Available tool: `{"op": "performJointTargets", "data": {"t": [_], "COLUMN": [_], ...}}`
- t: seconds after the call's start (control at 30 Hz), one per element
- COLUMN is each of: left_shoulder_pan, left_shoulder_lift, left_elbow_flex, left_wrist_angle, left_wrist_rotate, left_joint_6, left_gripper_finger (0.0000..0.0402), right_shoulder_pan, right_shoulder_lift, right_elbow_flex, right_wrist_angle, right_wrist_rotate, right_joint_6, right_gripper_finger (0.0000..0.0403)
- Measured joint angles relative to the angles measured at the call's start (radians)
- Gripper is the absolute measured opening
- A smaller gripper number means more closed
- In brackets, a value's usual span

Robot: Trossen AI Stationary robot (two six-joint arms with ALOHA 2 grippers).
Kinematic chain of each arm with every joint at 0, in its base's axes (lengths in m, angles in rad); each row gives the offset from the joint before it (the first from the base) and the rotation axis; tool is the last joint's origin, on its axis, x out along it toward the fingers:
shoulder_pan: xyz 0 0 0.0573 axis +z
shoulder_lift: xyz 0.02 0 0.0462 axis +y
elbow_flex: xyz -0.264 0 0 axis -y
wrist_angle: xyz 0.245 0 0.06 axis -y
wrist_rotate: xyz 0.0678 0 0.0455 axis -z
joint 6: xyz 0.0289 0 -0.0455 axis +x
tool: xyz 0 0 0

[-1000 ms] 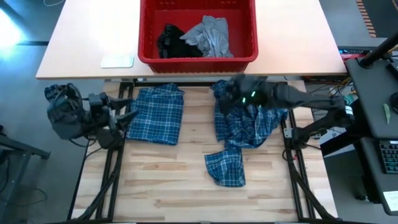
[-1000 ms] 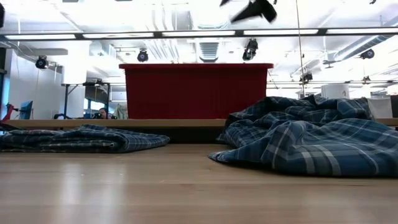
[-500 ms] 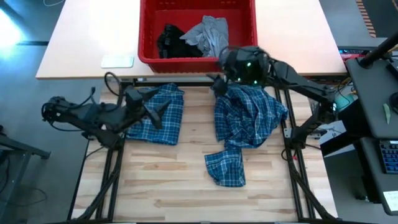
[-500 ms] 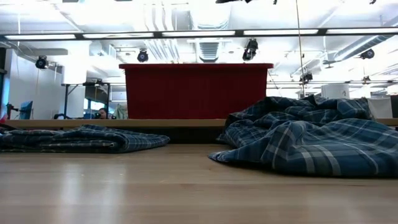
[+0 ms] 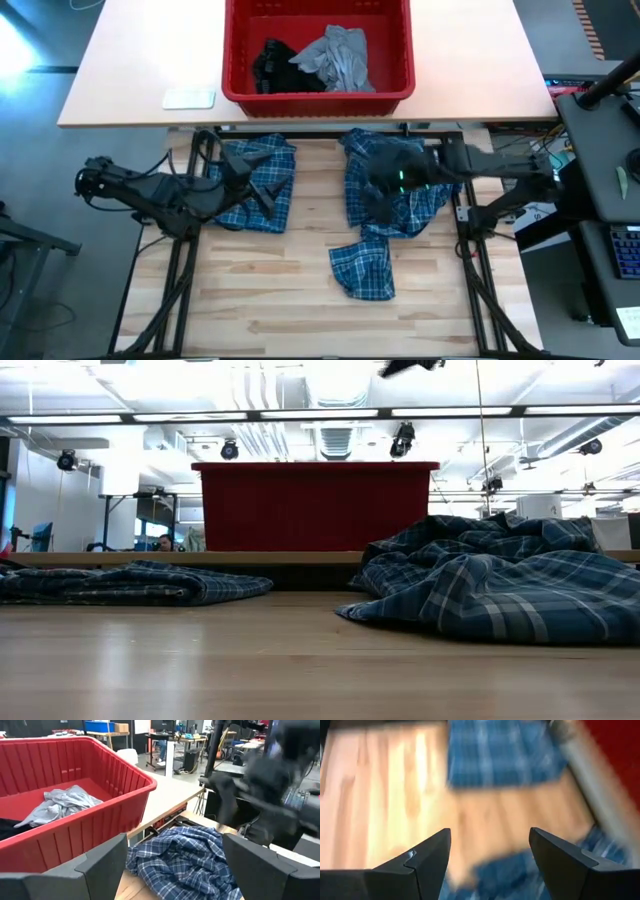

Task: Fold Laundry from Bin
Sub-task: Fold the blue patterned long sleeve shirt

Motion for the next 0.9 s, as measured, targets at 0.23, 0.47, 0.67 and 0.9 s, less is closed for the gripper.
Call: {"op": "performJointTargets", "data": {"t": [0.23,0.47,0.67,0.9], "left_shoulder_pan": [-0.003,-0.058,-0.153,-0.253], "left_shoulder_lift": [0.053,0.087,0.082,0.117], "left_elbow_flex": [0.049,0.145,0.136,0.118], "left_wrist_angle": [-0.027,-0.153,-0.226,-0.26], "left_wrist_rotate": [0.011,0.054,0.052,0.053], "left_joint_6": [-0.025,-0.074,-0.189,-0.327], "left_gripper_finger": [0.0308,0.0308,0.0308,0.0308], "right_shoulder_pan": [0.113,0.163,0.138,0.074], "right_shoulder_lift": [-0.058,-0.135,-0.174,-0.165], "right_elbow_flex": [-0.248,-0.402,-0.562,-0.666], "right_wrist_angle": [-0.164,-0.205,-0.203,-0.198], "right_wrist_rotate": [0.01,0.055,0.052,0.022], "right_joint_6": [0.3,0.596,0.744,0.864], "right_gripper_finger": [0.0265,0.0265,0.0265,0.0268]}}
